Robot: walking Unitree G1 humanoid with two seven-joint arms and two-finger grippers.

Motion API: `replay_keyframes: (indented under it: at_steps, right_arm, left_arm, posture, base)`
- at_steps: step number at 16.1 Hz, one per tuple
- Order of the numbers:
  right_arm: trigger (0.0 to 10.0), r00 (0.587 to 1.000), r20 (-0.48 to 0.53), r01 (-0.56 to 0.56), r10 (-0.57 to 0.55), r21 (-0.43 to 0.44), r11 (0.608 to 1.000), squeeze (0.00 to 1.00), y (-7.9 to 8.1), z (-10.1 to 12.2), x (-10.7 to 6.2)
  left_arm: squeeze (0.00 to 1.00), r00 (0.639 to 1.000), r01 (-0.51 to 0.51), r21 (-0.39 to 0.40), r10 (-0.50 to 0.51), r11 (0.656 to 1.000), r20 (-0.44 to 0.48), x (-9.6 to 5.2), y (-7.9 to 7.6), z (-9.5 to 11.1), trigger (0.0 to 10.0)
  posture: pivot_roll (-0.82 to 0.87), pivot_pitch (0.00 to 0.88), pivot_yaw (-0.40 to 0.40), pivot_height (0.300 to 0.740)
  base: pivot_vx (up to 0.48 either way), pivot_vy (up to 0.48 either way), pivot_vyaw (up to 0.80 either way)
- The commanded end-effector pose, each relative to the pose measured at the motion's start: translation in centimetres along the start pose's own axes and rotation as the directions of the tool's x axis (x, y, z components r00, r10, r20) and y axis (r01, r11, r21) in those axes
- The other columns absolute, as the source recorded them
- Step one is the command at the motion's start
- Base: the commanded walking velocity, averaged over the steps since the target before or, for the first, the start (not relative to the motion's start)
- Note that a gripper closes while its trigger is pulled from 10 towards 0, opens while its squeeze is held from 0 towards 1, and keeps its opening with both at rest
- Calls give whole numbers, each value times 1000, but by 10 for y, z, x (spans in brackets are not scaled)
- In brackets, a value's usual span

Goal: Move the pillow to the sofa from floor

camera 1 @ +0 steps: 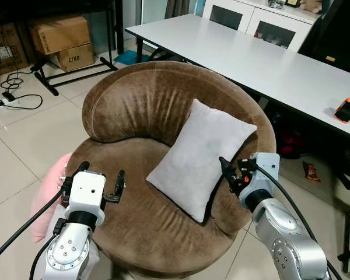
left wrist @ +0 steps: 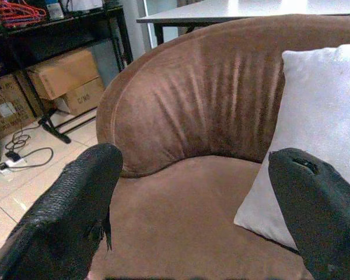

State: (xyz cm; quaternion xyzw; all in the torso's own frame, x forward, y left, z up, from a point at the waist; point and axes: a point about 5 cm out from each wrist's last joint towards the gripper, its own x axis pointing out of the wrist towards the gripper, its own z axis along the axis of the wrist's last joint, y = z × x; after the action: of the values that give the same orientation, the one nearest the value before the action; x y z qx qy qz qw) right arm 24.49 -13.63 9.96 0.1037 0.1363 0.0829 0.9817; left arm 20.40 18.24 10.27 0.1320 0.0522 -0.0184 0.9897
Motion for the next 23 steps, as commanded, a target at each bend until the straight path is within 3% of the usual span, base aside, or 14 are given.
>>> replay_keyframes:
  at_steps: [1, 15, 23]
  right_arm:
    - [10000, 1000, 11, 10, -10, -15, 1000, 0, -2, 5, -2]
    - [10000, 1000, -10, 18, -18, -11, 1000, 0, -2, 3, -1]
    - [10000, 1000, -19, 0, -1, -37, 999, 0, -1, 3, 1]
  left_arm:
    - [55, 1000, -2, -1, 2, 1000, 21, -1, -2, 4, 10000]
    - [47, 1000, 4, 0, -4, 1000, 24, 0, -2, 5, 10000]
    - [51, 1000, -9, -12, 10, 1000, 11, -1, -2, 3, 10000]
  posture:
    - [11, 0, -128, 740]
    - [18, 0, -129, 740]
    - [19, 0, -140, 740]
  base:
    - [0, 0, 0]
    - [-265, 0, 0]
    - [0, 75, 0]
